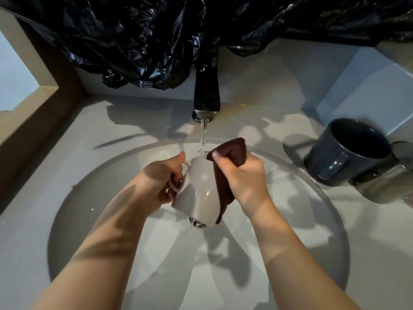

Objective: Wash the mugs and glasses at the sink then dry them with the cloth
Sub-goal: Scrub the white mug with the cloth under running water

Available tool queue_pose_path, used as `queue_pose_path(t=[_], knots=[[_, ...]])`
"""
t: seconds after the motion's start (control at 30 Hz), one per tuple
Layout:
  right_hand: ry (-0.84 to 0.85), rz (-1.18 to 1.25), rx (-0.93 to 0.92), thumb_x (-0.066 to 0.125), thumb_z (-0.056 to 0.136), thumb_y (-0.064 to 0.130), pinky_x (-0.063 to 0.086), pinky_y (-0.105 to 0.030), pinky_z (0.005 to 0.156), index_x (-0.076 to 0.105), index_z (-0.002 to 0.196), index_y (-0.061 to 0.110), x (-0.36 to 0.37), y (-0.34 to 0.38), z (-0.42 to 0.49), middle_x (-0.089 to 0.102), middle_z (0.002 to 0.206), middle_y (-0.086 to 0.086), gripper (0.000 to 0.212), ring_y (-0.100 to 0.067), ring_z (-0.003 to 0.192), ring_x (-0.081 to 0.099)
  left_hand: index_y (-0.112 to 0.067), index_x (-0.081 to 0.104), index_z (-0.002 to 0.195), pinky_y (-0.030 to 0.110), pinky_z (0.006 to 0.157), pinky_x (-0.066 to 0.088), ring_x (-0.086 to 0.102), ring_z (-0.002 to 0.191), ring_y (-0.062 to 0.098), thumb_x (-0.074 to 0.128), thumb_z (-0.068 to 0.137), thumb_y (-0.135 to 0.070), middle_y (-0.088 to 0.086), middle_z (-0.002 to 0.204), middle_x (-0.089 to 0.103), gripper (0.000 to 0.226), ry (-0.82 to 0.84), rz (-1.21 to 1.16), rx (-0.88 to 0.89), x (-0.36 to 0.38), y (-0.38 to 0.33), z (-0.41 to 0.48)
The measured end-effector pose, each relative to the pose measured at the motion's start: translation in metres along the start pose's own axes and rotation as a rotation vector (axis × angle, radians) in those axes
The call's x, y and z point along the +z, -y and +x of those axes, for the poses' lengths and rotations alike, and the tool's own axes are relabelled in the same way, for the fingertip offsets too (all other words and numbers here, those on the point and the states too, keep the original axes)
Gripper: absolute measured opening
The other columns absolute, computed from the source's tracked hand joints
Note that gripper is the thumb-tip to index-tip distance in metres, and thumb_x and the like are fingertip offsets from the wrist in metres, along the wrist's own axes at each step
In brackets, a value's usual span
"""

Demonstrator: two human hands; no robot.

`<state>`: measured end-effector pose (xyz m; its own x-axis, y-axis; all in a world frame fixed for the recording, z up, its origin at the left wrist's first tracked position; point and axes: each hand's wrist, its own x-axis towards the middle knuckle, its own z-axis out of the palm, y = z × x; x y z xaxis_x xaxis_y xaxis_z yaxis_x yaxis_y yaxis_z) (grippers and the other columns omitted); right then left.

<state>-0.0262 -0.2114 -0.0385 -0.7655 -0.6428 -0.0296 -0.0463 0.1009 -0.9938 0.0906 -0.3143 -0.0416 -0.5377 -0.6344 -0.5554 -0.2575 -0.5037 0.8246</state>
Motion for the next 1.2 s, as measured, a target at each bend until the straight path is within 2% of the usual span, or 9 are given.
queue_pose_path(t=[0.17, 0.27, 0.4, 0.6, 0.77, 0.9, 1.03, 1.1, 1.2], knots=[[-0.241, 0.095, 0.089, 0.067, 0.085, 0.025, 0.049, -0.025, 0.065, 0.059, 0.069, 0.024, -0.011, 0.000, -0.003, 0.062, 0.071, 0.007, 0.018, -0.010, 0.069, 0.059, -0.015, 0.049, 0.055, 0.015, 0.042, 0.031, 0.042, 0.050, 0.009, 0.059, 0.092, -0.023, -0.001, 0.054, 0.048, 0.039, 0.066, 0.019, 0.062, -0.001, 0.002, -0.017], [-0.280, 0.079, 0.142, 0.065, 0.087, 0.028, 0.049, -0.029, 0.078, 0.057, 0.073, 0.025, -0.015, 0.002, -0.005, 0.061, 0.076, 0.007, 0.016, -0.012, 0.075, 0.058, -0.013, 0.050, 0.055, 0.016, 0.045, 0.040, 0.041, 0.055, 0.010, 0.058, 0.093, -0.019, 0.000, 0.055, 0.046, 0.040, 0.040, -0.011, 0.063, 0.003, 0.006, -0.024], [-0.264, 0.055, 0.198, 0.062, 0.089, 0.029, 0.046, -0.030, 0.079, 0.058, 0.080, 0.023, -0.019, 0.010, -0.009, 0.058, 0.077, 0.007, 0.011, -0.016, 0.078, 0.057, -0.014, 0.045, 0.052, 0.024, 0.058, 0.037, 0.035, 0.056, 0.013, 0.053, 0.094, -0.015, 0.001, 0.052, 0.040, 0.042, 0.005, -0.078, 0.080, 0.006, 0.006, -0.032], [-0.169, 0.082, 0.200, 0.059, 0.090, 0.024, 0.044, -0.028, 0.071, 0.059, 0.077, 0.021, -0.023, 0.025, -0.031, 0.064, 0.079, 0.001, 0.014, -0.013, 0.077, 0.060, -0.016, 0.049, 0.052, 0.023, 0.056, 0.034, 0.033, 0.060, 0.014, 0.052, 0.095, -0.013, 0.001, 0.055, 0.035, 0.044, -0.036, -0.006, 0.111, 0.006, 0.007, -0.040], [-0.136, 0.060, 0.186, 0.060, 0.078, 0.038, 0.054, -0.051, 0.083, 0.064, 0.070, 0.026, -0.027, 0.028, -0.038, 0.070, 0.080, -0.012, 0.015, -0.035, 0.083, 0.067, -0.010, 0.037, 0.055, 0.023, 0.059, 0.043, 0.037, 0.060, 0.017, 0.056, 0.095, -0.021, 0.008, 0.060, 0.035, 0.046, -0.057, 0.044, 0.193, 0.006, 0.000, -0.041], [-0.157, 0.053, 0.195, 0.057, 0.090, 0.025, 0.049, -0.030, 0.070, 0.062, 0.076, 0.020, -0.043, 0.038, -0.035, 0.066, 0.078, -0.004, 0.016, -0.024, 0.080, 0.064, -0.009, 0.038, 0.055, 0.028, 0.062, 0.042, 0.037, 0.058, 0.018, 0.057, 0.094, -0.018, 0.008, 0.057, 0.036, 0.044, -0.097, -0.008, 0.219, 0.008, -0.010, -0.038], [-0.199, 0.136, 0.237, 0.053, 0.094, 0.016, 0.044, -0.013, 0.048, 0.061, 0.084, 0.004, -0.058, 0.043, -0.037, 0.067, 0.056, 0.001, 0.018, -0.005, 0.052, 0.064, -0.011, 0.040, 0.054, 0.028, 0.063, 0.043, 0.038, 0.059, 0.017, 0.058, 0.093, -0.019, 0.003, 0.052, 0.038, 0.043, -0.084, -0.011, 0.264, 0.003, -0.017, -0.034], [-0.204, 0.159, 0.260, 0.052, 0.094, 0.014, 0.048, -0.023, 0.058, 0.061, 0.081, -0.001, -0.061, 0.042, -0.039, 0.069, 0.057, -0.007, 0.022, -0.017, 0.054, 0.066, -0.013, 0.038, 0.053, 0.032, 0.068, 0.042, 0.038, 0.059, 0.018, 0.056, 0.095, -0.022, 0.003, 0.053, 0.038, 0.046, -0.051, 0.063, 0.298, 0.003, -0.022, -0.033], [-0.217, 0.199, 0.310, 0.050, 0.095, 0.012, 0.049, -0.039, 0.056, 0.055, 0.076, -0.001, -0.060, 0.042, -0.042, 0.068, 0.063, -0.021, 0.023, -0.034, 0.055, 0.061, -0.014, 0.037, 0.051, 0.034, 0.071, 0.043, 0.038, 0.058, 0.019, 0.054, 0.095, -0.023, 0.003, 0.054, 0.038, 0.047, -0.015, 0.157, 0.314, 0.006, -0.030, -0.035]])
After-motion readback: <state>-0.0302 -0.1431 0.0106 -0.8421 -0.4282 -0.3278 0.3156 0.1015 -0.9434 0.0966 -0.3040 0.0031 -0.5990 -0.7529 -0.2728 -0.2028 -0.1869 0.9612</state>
